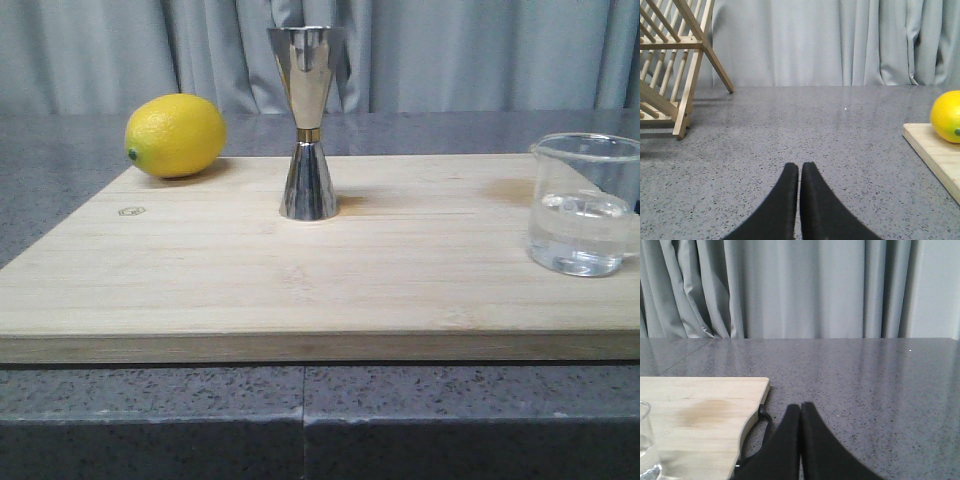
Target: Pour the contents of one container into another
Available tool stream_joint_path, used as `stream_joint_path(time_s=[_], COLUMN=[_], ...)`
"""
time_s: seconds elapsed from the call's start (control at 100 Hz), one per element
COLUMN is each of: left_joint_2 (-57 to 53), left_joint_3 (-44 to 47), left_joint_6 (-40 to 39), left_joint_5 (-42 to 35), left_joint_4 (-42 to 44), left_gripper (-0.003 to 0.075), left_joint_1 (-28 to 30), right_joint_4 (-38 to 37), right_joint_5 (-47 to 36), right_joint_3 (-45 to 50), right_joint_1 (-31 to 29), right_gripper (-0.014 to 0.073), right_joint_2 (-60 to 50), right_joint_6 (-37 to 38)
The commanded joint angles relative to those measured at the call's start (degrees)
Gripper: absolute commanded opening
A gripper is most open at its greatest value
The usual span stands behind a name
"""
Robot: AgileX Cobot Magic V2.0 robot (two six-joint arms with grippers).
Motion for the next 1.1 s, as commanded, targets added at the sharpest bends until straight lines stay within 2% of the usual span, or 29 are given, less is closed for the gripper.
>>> stream_joint_path(time_s=[0.0,0.83,0.94,1.09], left_joint_2=[-1.3,-1.3,-1.3,-1.3], left_joint_3=[1.7,1.7,1.7,1.0], left_joint_6=[-0.1,-0.1,-0.2,-0.3], left_joint_5=[-4.4,-4.4,-7.9,-10.3], left_joint_4=[-0.6,-0.6,-1.1,-5.9], left_gripper=[-0.0019,-0.0019,-0.0019,-0.0019], left_joint_1=[0.0,0.0,0.0,0.0], right_joint_4=[0.1,0.1,0.1,1.2], right_joint_5=[-4.5,-4.7,-6.1,-6.2], right_joint_3=[0.5,0.5,0.5,0.1], right_joint_1=[-0.1,-0.1,-0.1,-0.1], right_gripper=[-0.0072,-0.0072,-0.0072,-0.0072], right_joint_2=[-1.2,-1.2,-1.2,-1.2], right_joint_6=[-0.3,-0.3,-0.3,-0.2])
